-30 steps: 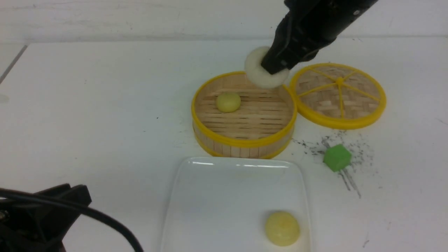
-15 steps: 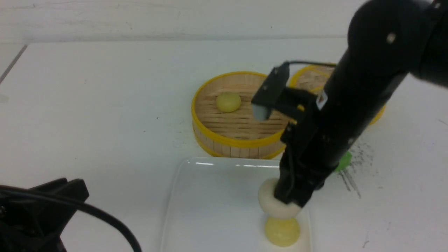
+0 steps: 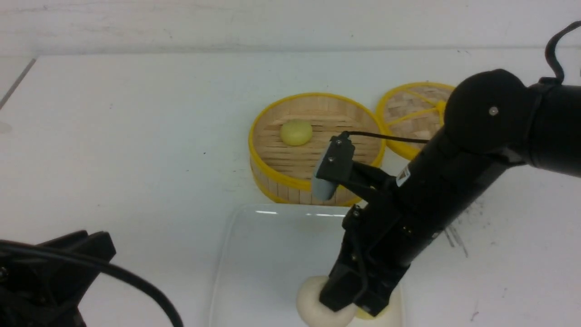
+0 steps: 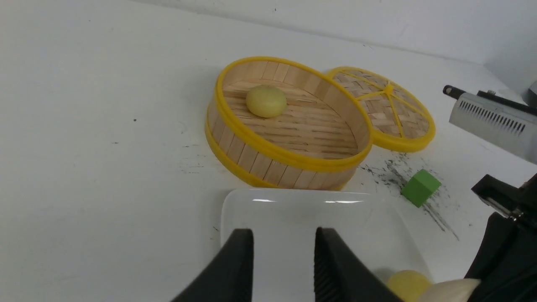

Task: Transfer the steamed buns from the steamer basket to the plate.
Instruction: Use the right arm to put the steamed stuffed bun into the plate, then use the left arm to grab the steamed stuffed bun that is closest to it

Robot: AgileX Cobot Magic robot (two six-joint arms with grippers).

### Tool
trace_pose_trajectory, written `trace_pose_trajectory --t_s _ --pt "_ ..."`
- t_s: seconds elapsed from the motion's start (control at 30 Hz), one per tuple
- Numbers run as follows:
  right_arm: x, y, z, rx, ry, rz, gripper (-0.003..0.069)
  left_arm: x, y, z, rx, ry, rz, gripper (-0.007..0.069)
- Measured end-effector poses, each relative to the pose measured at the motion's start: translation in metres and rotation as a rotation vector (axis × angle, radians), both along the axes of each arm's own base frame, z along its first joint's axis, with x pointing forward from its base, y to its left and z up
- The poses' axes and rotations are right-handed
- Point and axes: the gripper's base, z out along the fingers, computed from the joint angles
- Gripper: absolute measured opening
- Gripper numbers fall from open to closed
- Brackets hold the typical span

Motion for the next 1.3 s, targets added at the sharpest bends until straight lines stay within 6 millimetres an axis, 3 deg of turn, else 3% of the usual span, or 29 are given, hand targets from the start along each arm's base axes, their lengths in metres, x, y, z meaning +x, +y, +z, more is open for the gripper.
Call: trace_pose_trajectory --t_s 0.3,0.43,0.47,0.5,0.57,0.67,0.7,0.73,0.8,0.93,1.1,1.17,1.27,1.3 --pt "0.014 0.013 -0.054 -0.041 0.079 0.055 0.0037 0.0 0.0 0.0 0.002 -0.003 0.002 0.0241" --pt "0.015 0.013 -0.057 -0.047 0.075 0.054 0.0072 0.0 0.0 0.0 0.003 -0.003 0.002 0.0241" --pt "0.015 0.013 -0.057 -0.047 0.074 0.055 0.0129 0.0 0.0 0.0 0.003 -0.004 0.002 0.0241" --pt "0.015 0.013 -0.057 -0.047 0.074 0.055 0.0138 0.0 0.0 0.0 0.003 -0.004 0.002 0.0241" --pt "0.016 0.014 -0.058 -0.046 0.065 0.052 0.0297 0.0 0.0 0.0 0.003 -0.004 0.002 0.0241" --pt "0.018 0.014 -0.058 -0.043 0.049 0.04 0.0461 0.0 0.0 0.0 0.003 -0.004 0.002 0.0241" --pt "0.019 0.014 -0.058 -0.042 0.042 0.035 0.0549 0.0 0.0 0.0 0.003 -0.004 0.002 0.0241" --pt "0.019 0.014 -0.058 -0.042 0.041 0.034 0.056 0.0 0.0 0.0 0.003 -0.004 0.002 0.0241" --pt "0.02 0.014 -0.058 -0.04 0.03 0.027 0.065 0.0 0.0 0.0 -0.004 -0.004 0.001 0.0241" --pt "0.027 0.016 -0.047 -0.045 -0.051 0.053 0.0659 0.0 -0.001 0.002 -0.007 -0.021 -0.011 0.0241" --pt "0.041 0.014 0.003 -0.046 -0.266 0.032 0.0576 0.0 -0.003 0.005 0.0 -0.058 -0.042 0.0241" --pt "0.045 0.003 0.042 -0.047 -0.366 -0.045 0.0536 -0.001 -0.005 0.006 -0.001 -0.073 -0.064 0.0241" --pt "0.042 -0.02 0.082 -0.056 -0.459 -0.17 0.0516 -0.001 -0.006 0.007 0.001 -0.087 -0.076 0.0241" --pt "0.043 -0.021 0.082 -0.063 -0.464 -0.17 0.0515 -0.001 -0.006 0.007 0.002 -0.088 -0.077 0.0241"
